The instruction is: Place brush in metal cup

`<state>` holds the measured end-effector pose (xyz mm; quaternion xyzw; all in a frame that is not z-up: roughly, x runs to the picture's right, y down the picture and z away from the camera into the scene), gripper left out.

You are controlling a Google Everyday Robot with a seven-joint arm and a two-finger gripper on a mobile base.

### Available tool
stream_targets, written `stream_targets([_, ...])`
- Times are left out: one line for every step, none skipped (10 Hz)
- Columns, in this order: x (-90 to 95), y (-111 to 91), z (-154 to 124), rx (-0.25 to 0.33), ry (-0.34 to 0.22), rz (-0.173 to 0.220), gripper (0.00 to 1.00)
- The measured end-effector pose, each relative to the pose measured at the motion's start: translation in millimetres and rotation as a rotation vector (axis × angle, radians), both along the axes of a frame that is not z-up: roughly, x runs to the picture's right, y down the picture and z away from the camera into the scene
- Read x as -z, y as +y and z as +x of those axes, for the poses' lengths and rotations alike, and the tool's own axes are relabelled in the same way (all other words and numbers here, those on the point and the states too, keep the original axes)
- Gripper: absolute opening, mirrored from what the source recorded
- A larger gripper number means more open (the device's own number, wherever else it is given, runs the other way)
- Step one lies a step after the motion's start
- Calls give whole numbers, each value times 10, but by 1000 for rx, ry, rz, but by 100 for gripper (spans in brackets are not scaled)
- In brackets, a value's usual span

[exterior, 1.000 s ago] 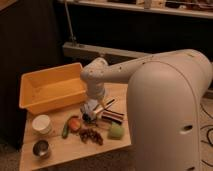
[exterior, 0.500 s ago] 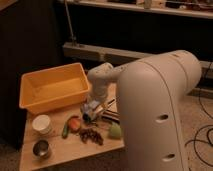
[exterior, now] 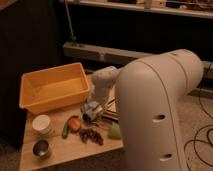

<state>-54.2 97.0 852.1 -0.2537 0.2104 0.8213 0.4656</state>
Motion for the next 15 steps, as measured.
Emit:
stream_targets([-21, 28, 4, -21, -8, -9, 65])
stream_targets([-36, 54, 9, -43, -18, -16, 65])
stream_targets([-43, 75, 19, -66, -32, -19, 65])
stream_targets([-42, 85, 22, -83, -48, -20, 65])
stream_targets([-35, 86, 2, -94, -71, -20, 65])
stream_targets([-18, 61, -25, -104, -103, -17, 65])
stream_targets([-9, 51, -46, -110, -127, -19, 65])
stream_targets([-3, 44, -65, -118, -152, -27, 65])
stream_targets([-2, 43, -75, -127, -170, -42, 65])
stream_targets([-7, 34, -77, -133, -180, -65, 65])
stream_targets([-16, 30, -109, -138, -193, -96, 65])
stream_targets([-21, 27, -146, -142, -207, -126, 65])
stream_targets([-35, 23, -162, -143, -220, -153, 65])
stream_targets([-38, 20, -172, -144, -229, -173, 65])
stream_targets([-42, 24, -201, -144, -239, -202, 65])
